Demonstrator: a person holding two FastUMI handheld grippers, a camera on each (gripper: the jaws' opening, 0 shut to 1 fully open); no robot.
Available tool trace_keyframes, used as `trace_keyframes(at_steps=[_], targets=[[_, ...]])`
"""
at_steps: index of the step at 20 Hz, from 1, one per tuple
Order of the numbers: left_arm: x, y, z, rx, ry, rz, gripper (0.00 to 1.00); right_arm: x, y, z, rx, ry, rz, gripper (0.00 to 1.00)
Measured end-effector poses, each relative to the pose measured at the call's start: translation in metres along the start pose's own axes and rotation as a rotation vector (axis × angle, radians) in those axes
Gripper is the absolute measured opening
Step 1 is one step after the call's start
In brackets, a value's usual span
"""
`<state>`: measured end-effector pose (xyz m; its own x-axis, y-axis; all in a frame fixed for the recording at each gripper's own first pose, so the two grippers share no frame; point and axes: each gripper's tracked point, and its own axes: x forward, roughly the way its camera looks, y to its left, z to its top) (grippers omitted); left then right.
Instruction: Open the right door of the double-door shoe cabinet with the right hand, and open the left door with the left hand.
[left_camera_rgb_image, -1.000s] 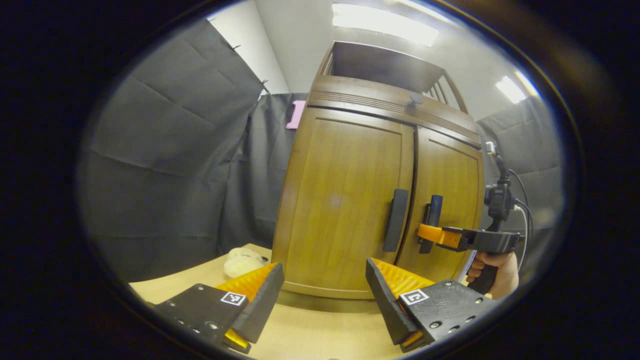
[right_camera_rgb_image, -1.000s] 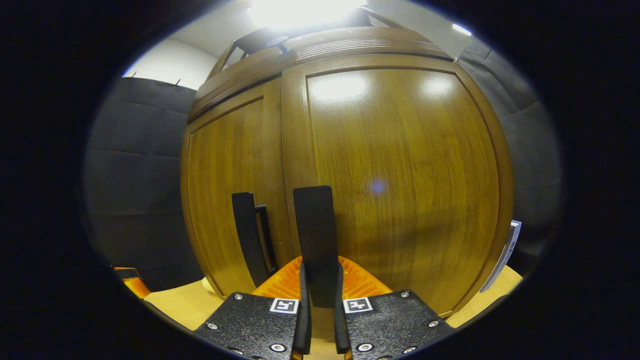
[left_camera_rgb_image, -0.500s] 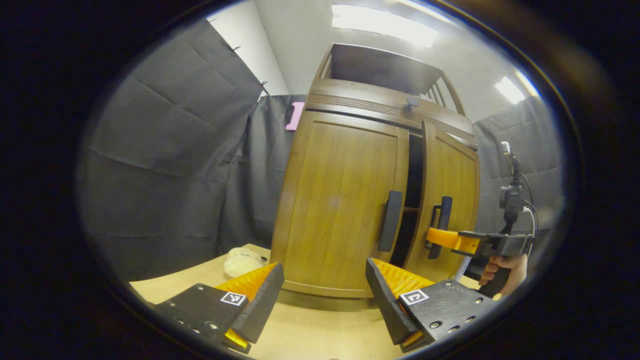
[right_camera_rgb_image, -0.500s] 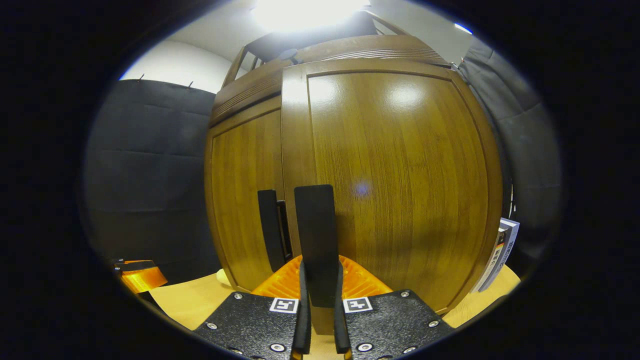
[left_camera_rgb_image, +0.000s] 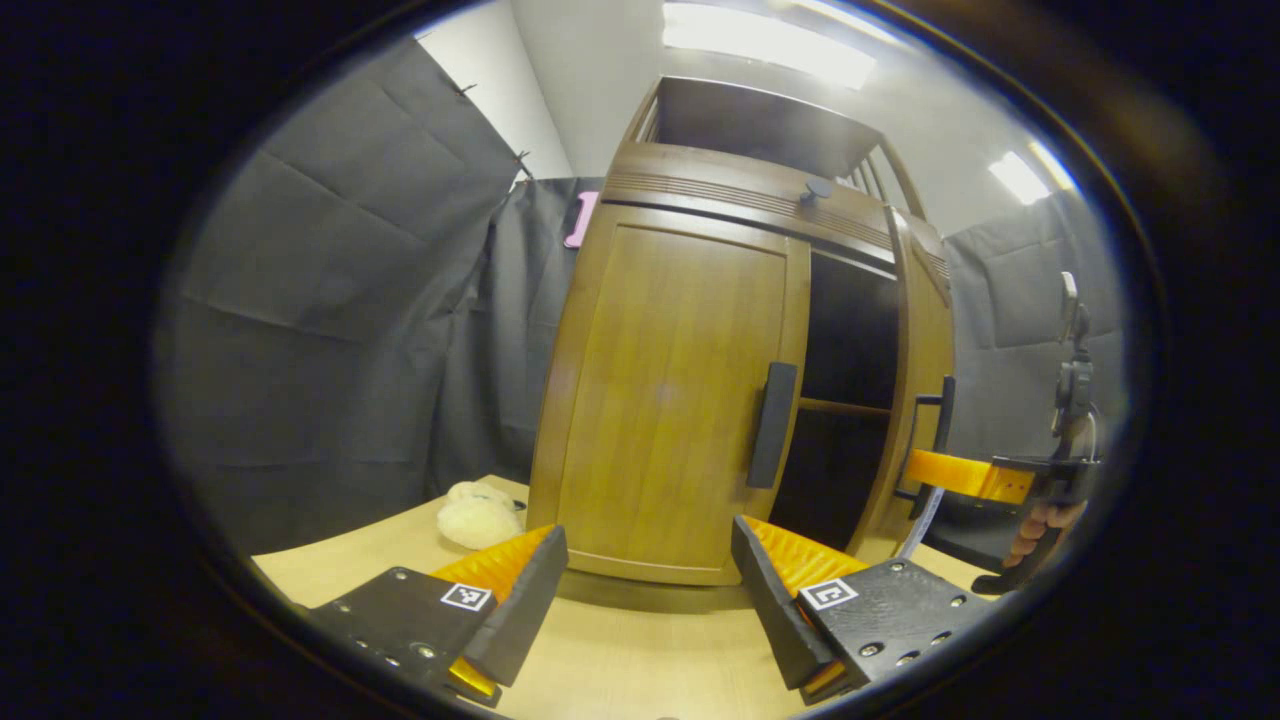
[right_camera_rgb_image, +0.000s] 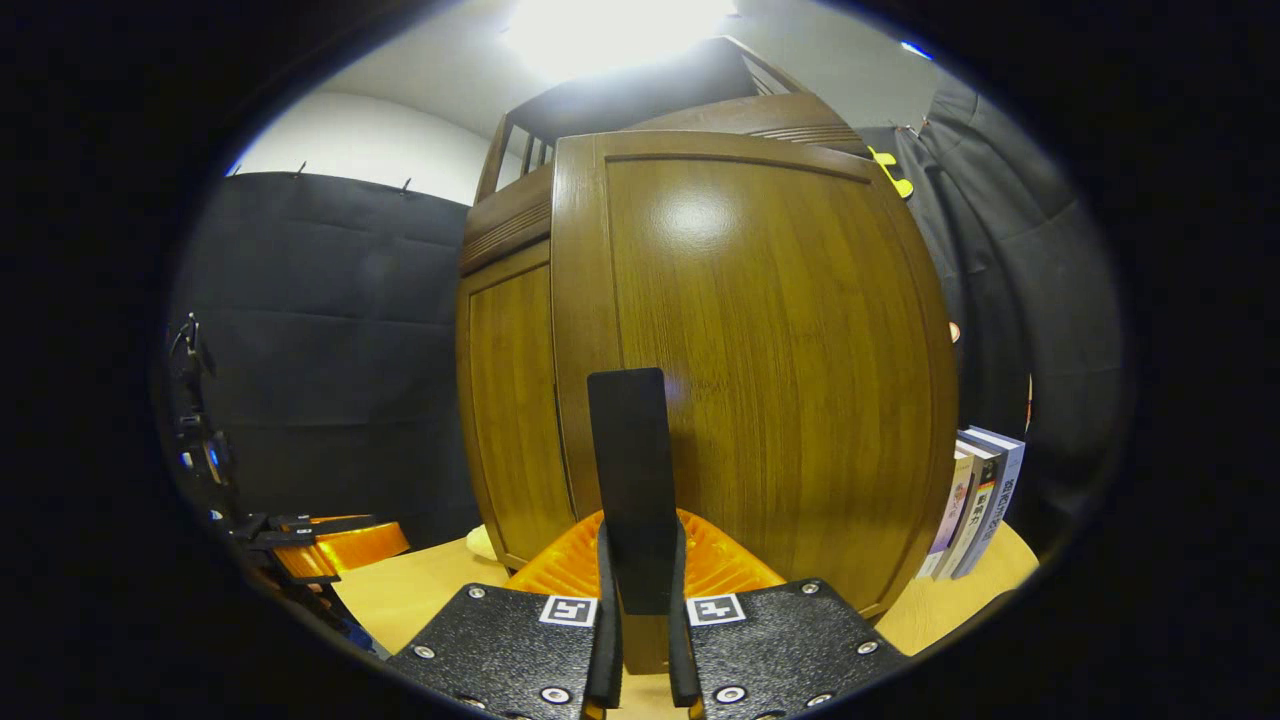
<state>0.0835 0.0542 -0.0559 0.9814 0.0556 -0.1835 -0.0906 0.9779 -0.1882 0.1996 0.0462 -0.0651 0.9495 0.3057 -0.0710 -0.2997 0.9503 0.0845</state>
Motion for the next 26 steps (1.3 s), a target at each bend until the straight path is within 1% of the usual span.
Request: trace_keyframes(at_steps=[1, 2, 4, 5, 7, 8, 9, 10, 11, 17, 18, 19, 20, 21, 23, 24, 25, 26], targets=[[0.001, 0.0, 0.0, 0.002, 0.0, 0.0, 1.0, -0.007, -0.002, 0.0, -0.001, 0.002, 0.006, 0.18], [0.001, -0.001, 0.0, 0.003, -0.001, 0.0, 0.95, -0.013, -0.004, 0.001, -0.001, 0.001, 0.009, 0.17], [0.001, -0.001, 0.0, 0.001, 0.001, -0.003, 0.95, -0.025, -0.009, 0.001, 0.001, -0.002, 0.007, 0.19], [0.001, 0.0, 0.0, 0.003, 0.004, -0.004, 0.9, -0.03, -0.011, 0.002, -0.002, 0.002, 0.004, 0.19], [0.002, -0.001, 0.0, 0.007, 0.002, -0.003, 1.0, -0.041, -0.016, 0.002, -0.02, 0.011, -0.006, 0.19], [0.002, -0.002, 0.0, 0.006, 0.002, -0.007, 0.99, -0.046, -0.019, 0.003, -0.024, 0.01, -0.012, 0.18], [0.002, -0.002, 0.0, 0.003, 0.002, -0.011, 0.95, -0.05, -0.021, 0.003, -0.025, 0.007, -0.017, 0.19], [0.002, -0.002, 0.0, 0.001, 0.003, -0.014, 0.99, -0.055, -0.024, 0.003, -0.021, 0.006, -0.02, 0.19], [0.002, -0.002, 0.0, 0.001, 0.004, -0.017, 0.95, -0.06, -0.025, 0.002, -0.021, 0.006, -0.024, 0.19], [0.005, -0.004, 0.0, 0.025, 0.008, -0.046, 0.95, -0.094, -0.049, 0.007, -0.034, 0.003, -0.066, 0.18], [0.005, -0.005, 0.0, 0.032, 0.007, -0.05, 1.0, -0.101, -0.056, 0.009, -0.029, 0.003, -0.075, 0.18], [0.006, -0.006, 0.001, 0.035, 0.006, -0.054, 0.95, -0.11, -0.062, 0.009, -0.02, 0.002, -0.086, 0.18], [0.006, -0.006, 0.002, 0.035, 0.007, -0.059, 0.95, -0.118, -0.07, 0.01, -0.014, -0.002, -0.099, 0.18], [0.006, -0.006, 0.002, 0.031, 0.009, -0.065, 0.9, -0.125, -0.079, 0.011, -0.01, -0.007, -0.115, 0.18], [0.007, -0.007, 0.002, 0.021, 0.009, -0.075, 1.0, -0.137, -0.096, 0.013, -0.008, -0.013, -0.146, 0.18], [0.007, -0.007, 0.0, 0.018, 0.011, -0.079, 1.0, -0.142, -0.104, 0.014, -0.008, -0.019, -0.161, 0.16], [0.007, -0.008, -0.001, 0.017, 0.015, -0.083, 0.95, -0.145, -0.112, 0.015, -0.014, -0.023, -0.175, 0.16], [0.007, -0.008, 0.0, 0.018, 0.016, -0.085, 0.95, -0.148, -0.118, 0.015, -0.019, -0.026, -0.184, 0.15]])
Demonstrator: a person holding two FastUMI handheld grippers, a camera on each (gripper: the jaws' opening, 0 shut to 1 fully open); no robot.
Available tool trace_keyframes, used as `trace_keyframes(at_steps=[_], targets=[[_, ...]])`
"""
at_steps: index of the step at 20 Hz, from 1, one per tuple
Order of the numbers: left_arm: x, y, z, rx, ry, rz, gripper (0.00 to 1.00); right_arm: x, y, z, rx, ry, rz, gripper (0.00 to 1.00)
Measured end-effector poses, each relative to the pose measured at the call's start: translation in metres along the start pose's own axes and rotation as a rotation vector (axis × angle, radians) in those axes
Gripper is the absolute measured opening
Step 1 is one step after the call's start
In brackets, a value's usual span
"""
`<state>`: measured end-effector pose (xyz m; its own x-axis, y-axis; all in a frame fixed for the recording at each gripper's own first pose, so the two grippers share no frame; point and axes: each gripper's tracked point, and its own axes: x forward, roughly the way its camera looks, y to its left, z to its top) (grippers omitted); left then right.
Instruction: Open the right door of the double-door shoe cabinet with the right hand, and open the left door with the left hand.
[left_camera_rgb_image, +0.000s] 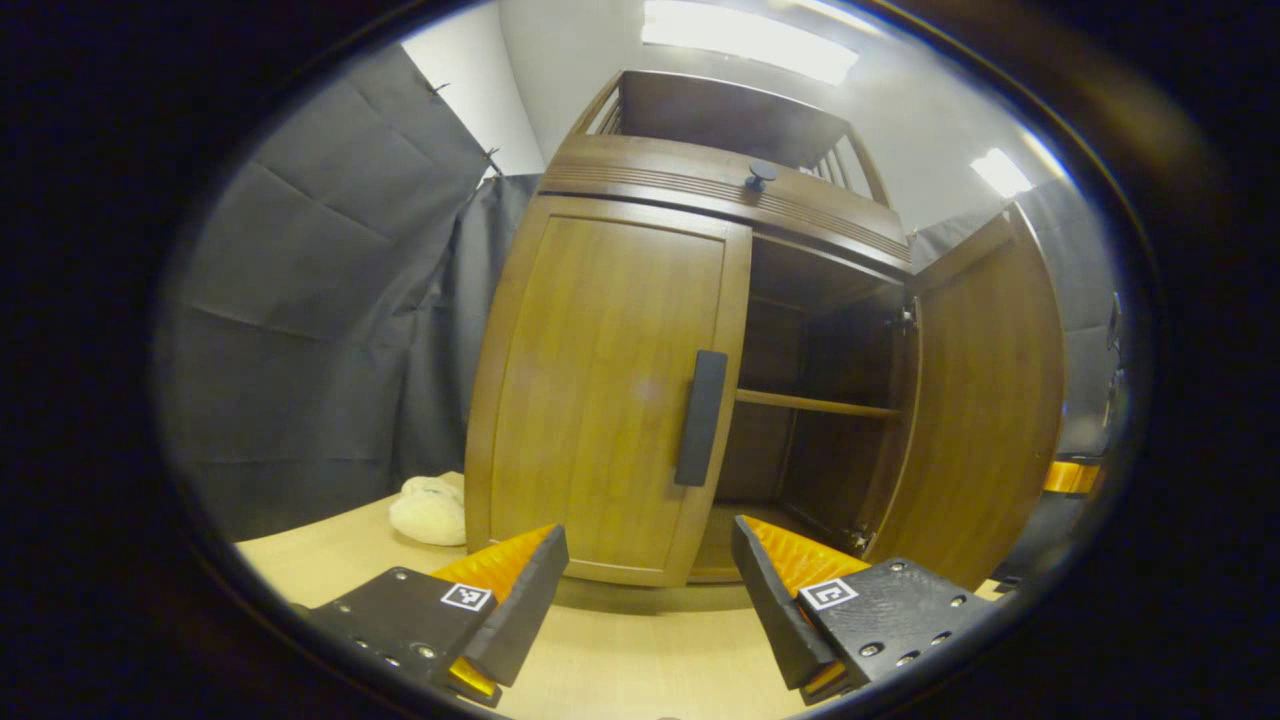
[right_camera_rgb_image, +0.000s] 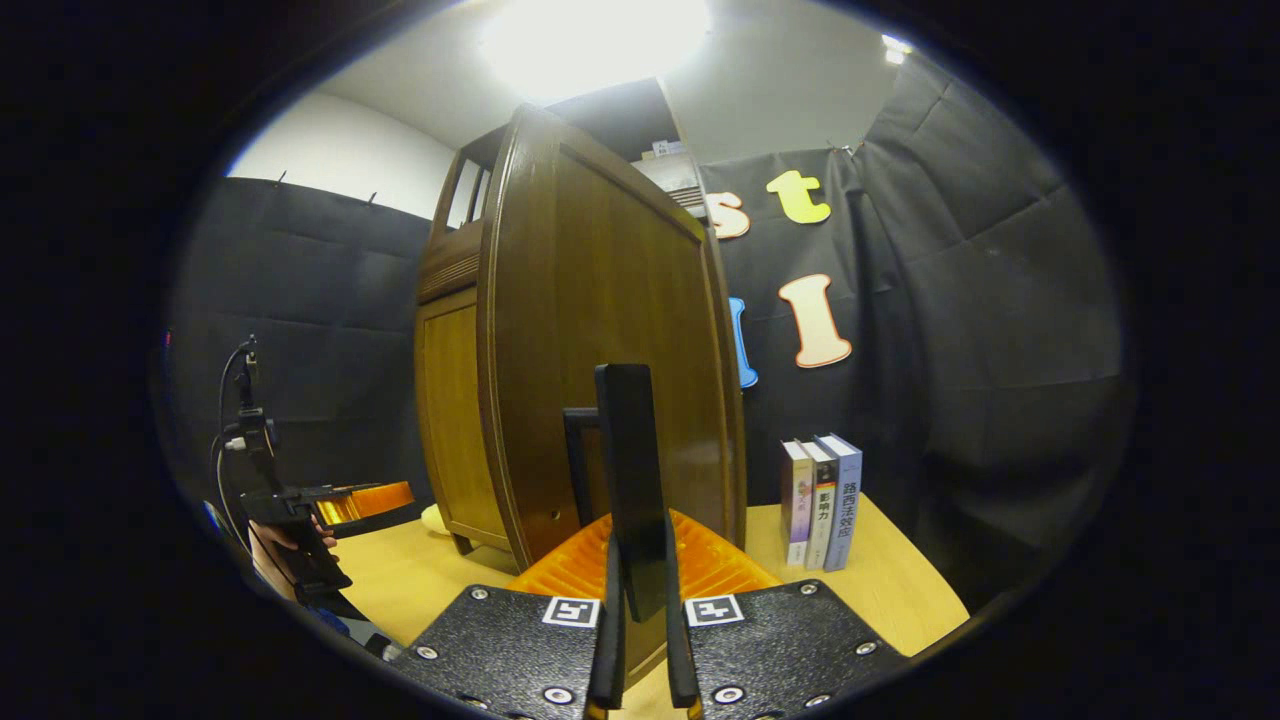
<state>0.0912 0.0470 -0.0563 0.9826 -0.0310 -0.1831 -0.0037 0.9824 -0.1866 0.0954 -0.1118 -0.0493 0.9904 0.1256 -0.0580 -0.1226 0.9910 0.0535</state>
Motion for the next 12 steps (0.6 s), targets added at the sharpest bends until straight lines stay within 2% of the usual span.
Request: trace_keyframes(at_steps=[2, 4, 5, 7, 8, 10, 11, 12], targets=[[-0.001, 0.0, 0.0, 0.006, 0.006, 0.005, 1.0, -0.002, -0.01, 0.0, -0.007, 0.001, -0.008, 0.17], [-0.001, 0.001, -0.001, 0.011, 0.013, 0.01, 1.0, -0.003, -0.021, 0.0, -0.017, -0.002, -0.011, 0.19], [-0.001, 0.001, -0.001, 0.015, 0.014, 0.013, 1.0, -0.004, -0.027, 0.002, -0.019, -0.005, -0.014, 0.14], [0.001, 0.002, -0.001, 0.026, 0.014, 0.026, 1.0, -0.006, -0.035, 0.002, -0.016, -0.016, -0.008, 0.13], [0.0, 0.002, -0.002, 0.034, 0.018, 0.031, 0.95, -0.007, -0.038, 0.002, -0.023, -0.02, -0.001, 0.13], [-0.001, 0.002, -0.003, 0.046, 0.02, 0.039, 0.95, -0.007, -0.049, 0.002, -0.032, -0.024, 0.001, 0.11], [0.0, 0.003, -0.003, 0.05, 0.02, 0.043, 0.9, -0.007, -0.055, 0.002, -0.033, -0.024, -0.001, 0.11], [0.002, 0.003, -0.004, 0.056, 0.019, 0.049, 1.0, -0.007, -0.062, 0.003, -0.03, -0.025, -0.004, 0.11]])
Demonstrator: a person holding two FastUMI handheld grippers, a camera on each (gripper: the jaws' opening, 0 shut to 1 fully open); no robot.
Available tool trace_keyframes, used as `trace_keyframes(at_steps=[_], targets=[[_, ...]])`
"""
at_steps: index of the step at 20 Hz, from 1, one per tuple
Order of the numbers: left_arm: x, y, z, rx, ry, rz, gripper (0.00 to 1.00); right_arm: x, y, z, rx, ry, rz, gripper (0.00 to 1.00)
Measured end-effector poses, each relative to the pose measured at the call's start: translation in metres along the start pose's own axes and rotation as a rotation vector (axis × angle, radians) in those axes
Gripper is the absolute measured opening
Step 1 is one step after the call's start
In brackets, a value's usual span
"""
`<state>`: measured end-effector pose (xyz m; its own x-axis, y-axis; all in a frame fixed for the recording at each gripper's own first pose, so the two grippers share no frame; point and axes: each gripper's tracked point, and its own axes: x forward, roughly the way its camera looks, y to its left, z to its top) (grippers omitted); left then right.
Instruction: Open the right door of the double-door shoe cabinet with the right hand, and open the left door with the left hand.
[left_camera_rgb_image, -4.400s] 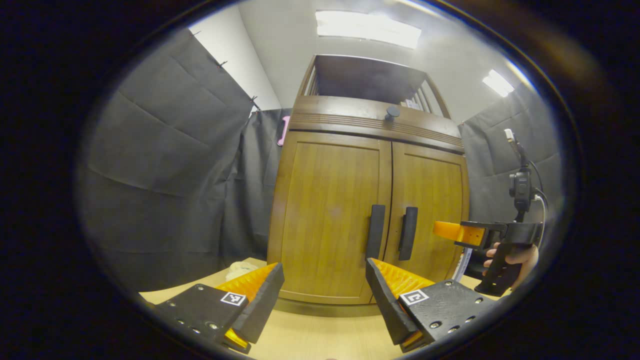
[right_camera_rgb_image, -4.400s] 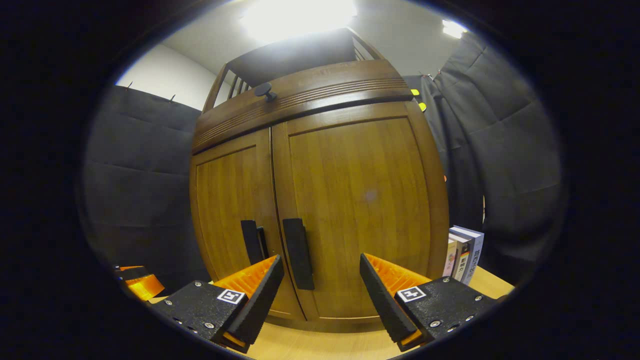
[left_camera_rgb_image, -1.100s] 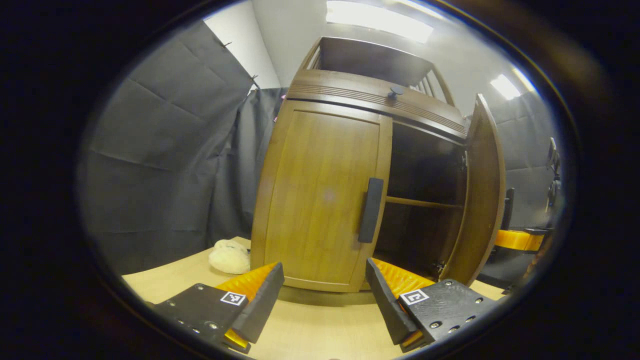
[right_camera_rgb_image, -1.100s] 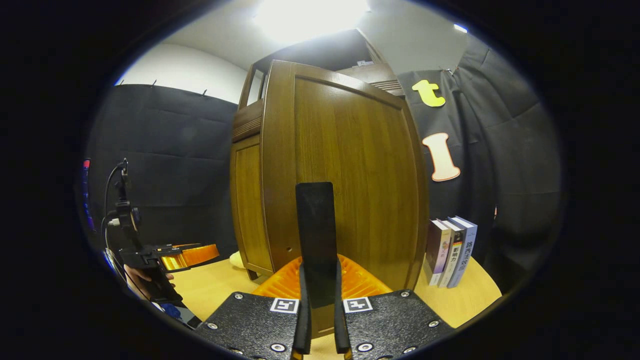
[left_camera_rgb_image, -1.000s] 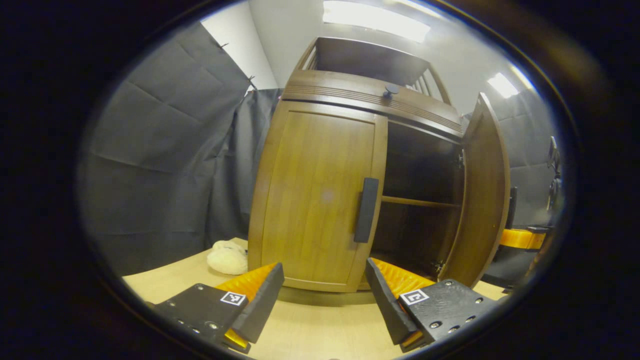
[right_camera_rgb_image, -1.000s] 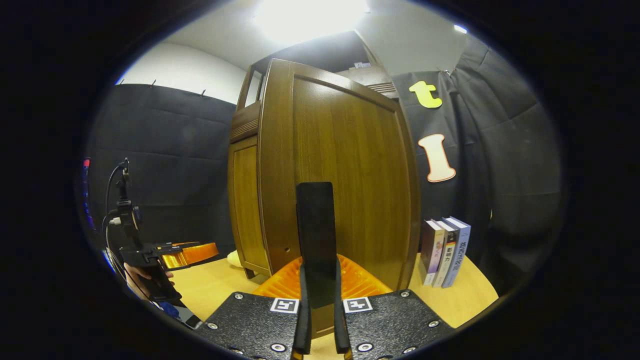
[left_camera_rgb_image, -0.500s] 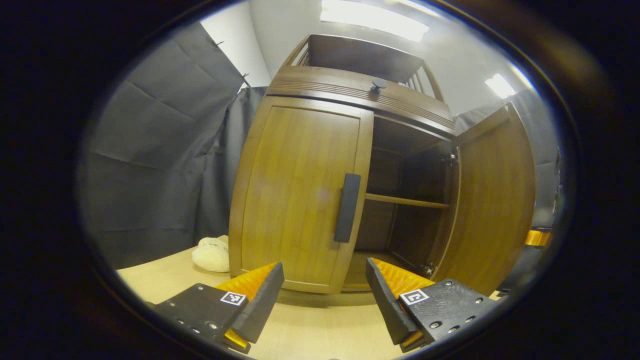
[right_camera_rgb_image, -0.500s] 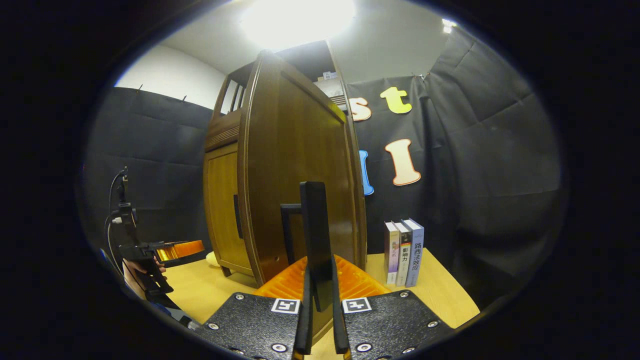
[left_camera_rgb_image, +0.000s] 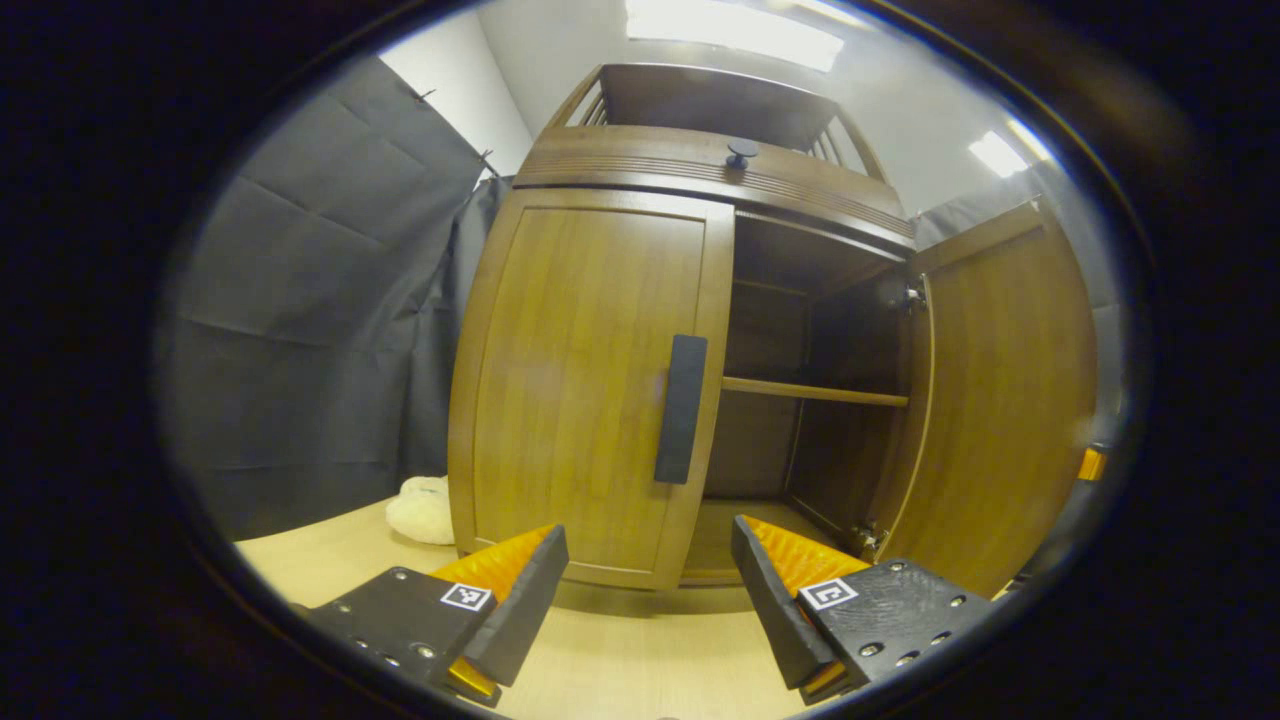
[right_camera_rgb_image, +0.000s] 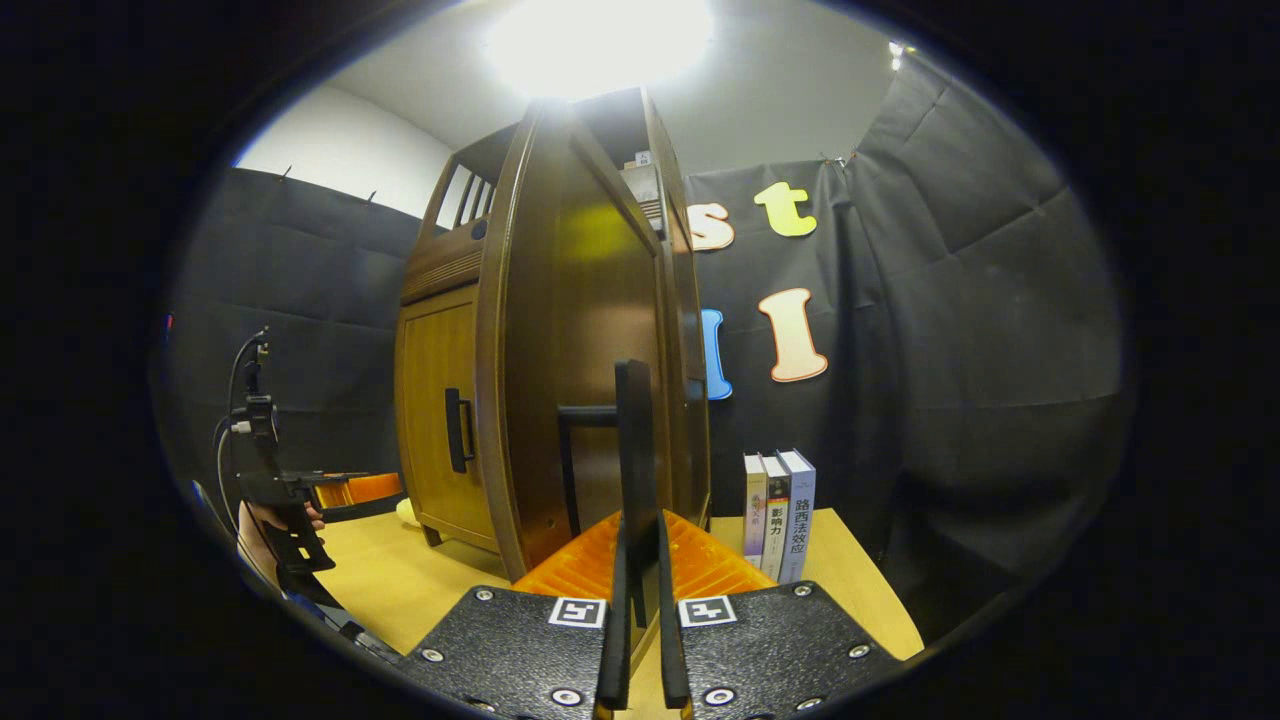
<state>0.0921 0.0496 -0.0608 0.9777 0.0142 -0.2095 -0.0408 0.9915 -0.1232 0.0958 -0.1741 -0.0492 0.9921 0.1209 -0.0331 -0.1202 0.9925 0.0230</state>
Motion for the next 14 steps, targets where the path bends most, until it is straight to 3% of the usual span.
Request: trace_keyframes(at_steps=[1, 2, 3, 11, 12, 14], targets=[[0.0, 0.001, -0.001, 0.007, 0.001, 0.006, 1.0, 0.001, -0.007, 0.0, 0.004, -0.002, 0.0, 0.12], [0.001, 0.001, -0.001, 0.015, 0.004, 0.013, 0.9, 0.0, -0.012, 0.001, 0.01, -0.003, 0.006, 0.12], [0.0, 0.002, -0.003, 0.022, 0.008, 0.022, 1.0, 0.0, -0.014, 0.001, 0.018, -0.004, 0.02, 0.09], [0.0, 0.003, -0.005, 0.063, 0.016, 0.019, 1.0, 0.0, -0.02, 0.001, 0.099, -0.018, 0.122, 0.12], [0.001, 0.003, -0.005, 0.063, 0.011, 0.019, 0.9, 0.0, -0.021, 0.001, 0.095, -0.018, 0.121, 0.12], [0.001, 0.003, -0.005, 0.055, 0.008, 0.023, 0.95, -0.002, -0.023, 0.001, 0.063, -0.013, 0.113, 0.12]])
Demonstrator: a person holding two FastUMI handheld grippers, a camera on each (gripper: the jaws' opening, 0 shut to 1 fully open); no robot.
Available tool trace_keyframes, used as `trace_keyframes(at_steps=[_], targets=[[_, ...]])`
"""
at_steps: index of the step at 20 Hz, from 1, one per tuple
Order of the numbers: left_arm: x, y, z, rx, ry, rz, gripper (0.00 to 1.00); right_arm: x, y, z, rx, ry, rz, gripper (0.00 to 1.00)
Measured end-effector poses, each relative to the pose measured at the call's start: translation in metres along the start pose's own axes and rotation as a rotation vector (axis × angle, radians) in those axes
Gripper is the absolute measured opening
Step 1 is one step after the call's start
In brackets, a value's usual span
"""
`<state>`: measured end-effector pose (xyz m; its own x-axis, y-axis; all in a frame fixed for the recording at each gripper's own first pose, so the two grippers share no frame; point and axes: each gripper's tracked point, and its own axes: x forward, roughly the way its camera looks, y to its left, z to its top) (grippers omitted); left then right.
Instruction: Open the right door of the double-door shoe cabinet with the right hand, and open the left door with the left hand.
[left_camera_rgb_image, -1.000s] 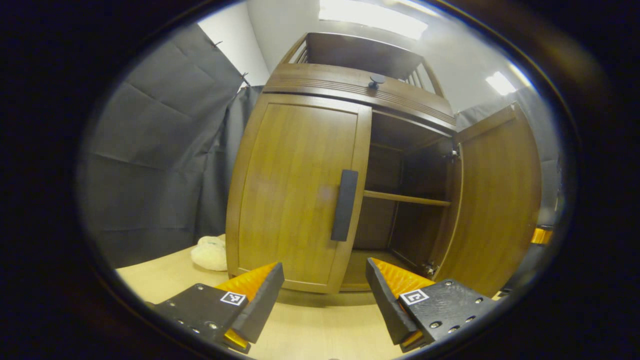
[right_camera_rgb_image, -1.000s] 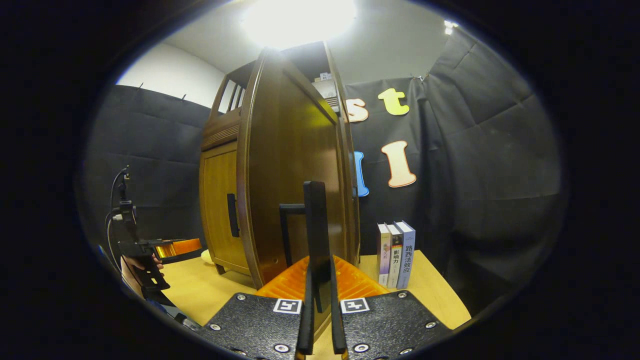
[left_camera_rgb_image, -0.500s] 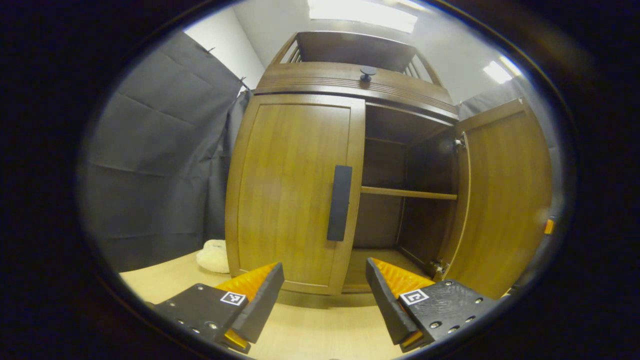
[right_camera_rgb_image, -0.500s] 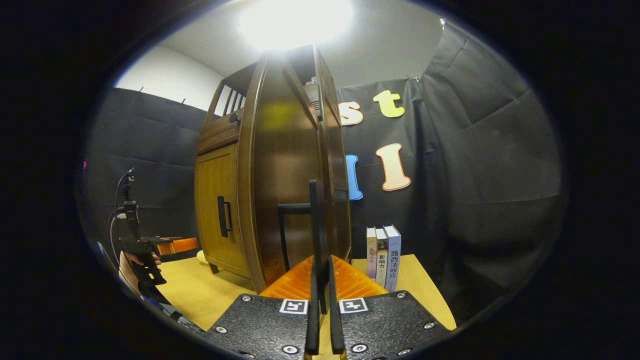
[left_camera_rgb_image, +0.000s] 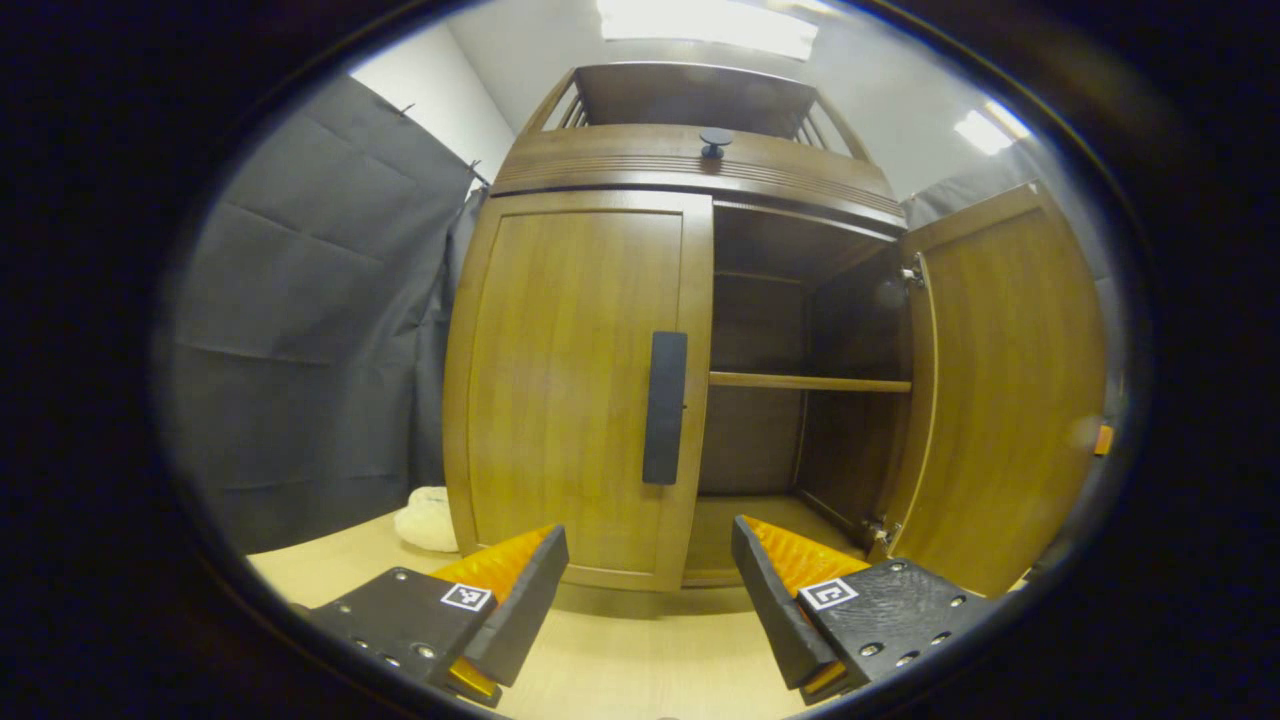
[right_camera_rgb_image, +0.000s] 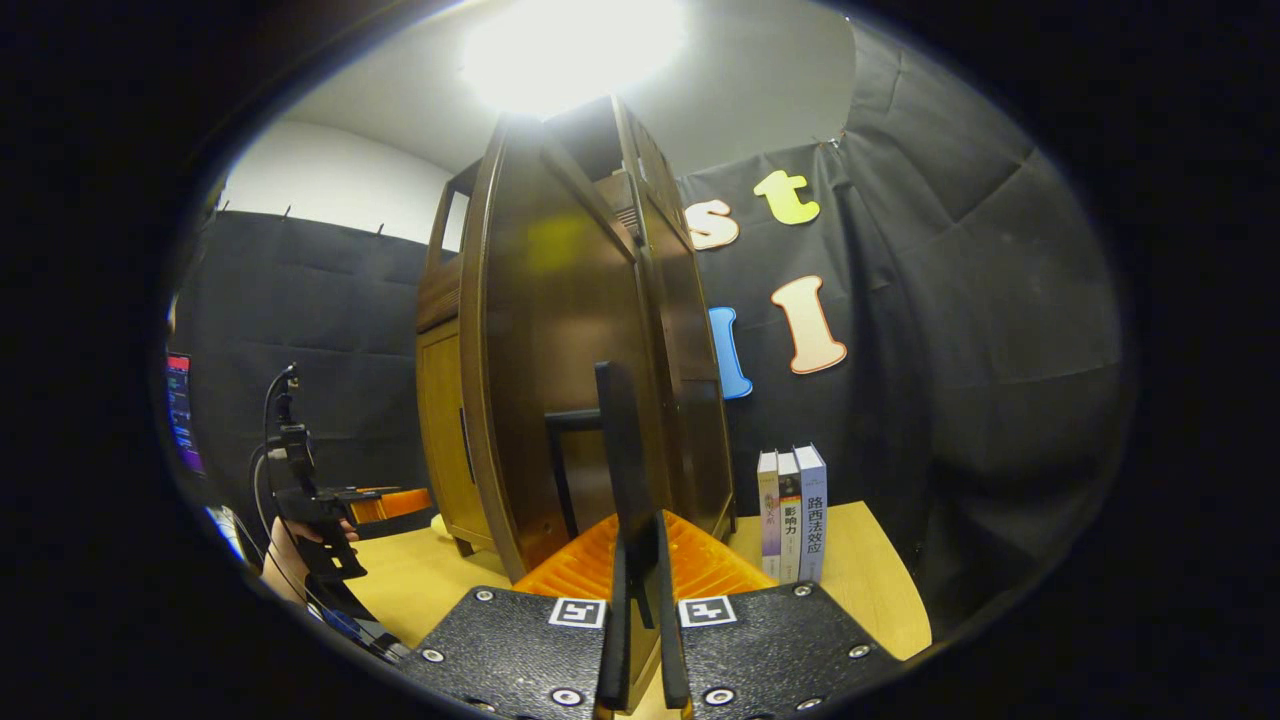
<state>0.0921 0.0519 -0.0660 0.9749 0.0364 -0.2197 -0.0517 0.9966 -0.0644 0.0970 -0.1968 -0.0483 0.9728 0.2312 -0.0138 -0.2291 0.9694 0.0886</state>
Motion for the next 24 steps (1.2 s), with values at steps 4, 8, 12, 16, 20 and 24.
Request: trace_keyframes(at_steps=[4, 8, 12, 16, 20, 24], targets=[[-0.002, 0.0, 0.0, -0.004, 0.002, 0.001, 0.95, -0.012, -0.004, -0.001, -0.029, 0.003, -0.049, 0.12], [0.001, 0.001, 0.004, -0.02, -0.012, 0.008, 0.95, -0.03, -0.007, 0.001, -0.048, 0.03, -0.098, 0.17], [0.007, 0.0, 0.008, -0.029, -0.037, -0.002, 0.93, -0.064, -0.02, 0.034, -0.138, -0.03, -0.244, 0.33], [0.007, -0.003, 0.01, -0.039, -0.054, -0.038, 0.9, -0.096, -0.012, 0.067, -0.082, -0.143, -0.328, 0.76], [0.009, -0.005, 0.008, -0.066, -0.066, -0.056, 0.9, -0.107, 0.005, 0.097, -0.075, -0.268, -0.358, 0.93], [0.007, -0.007, 0.006, -0.103, -0.044, -0.065, 0.9, -0.088, 0.067, 0.11, -0.015, -0.305, -0.163, 0.94]])
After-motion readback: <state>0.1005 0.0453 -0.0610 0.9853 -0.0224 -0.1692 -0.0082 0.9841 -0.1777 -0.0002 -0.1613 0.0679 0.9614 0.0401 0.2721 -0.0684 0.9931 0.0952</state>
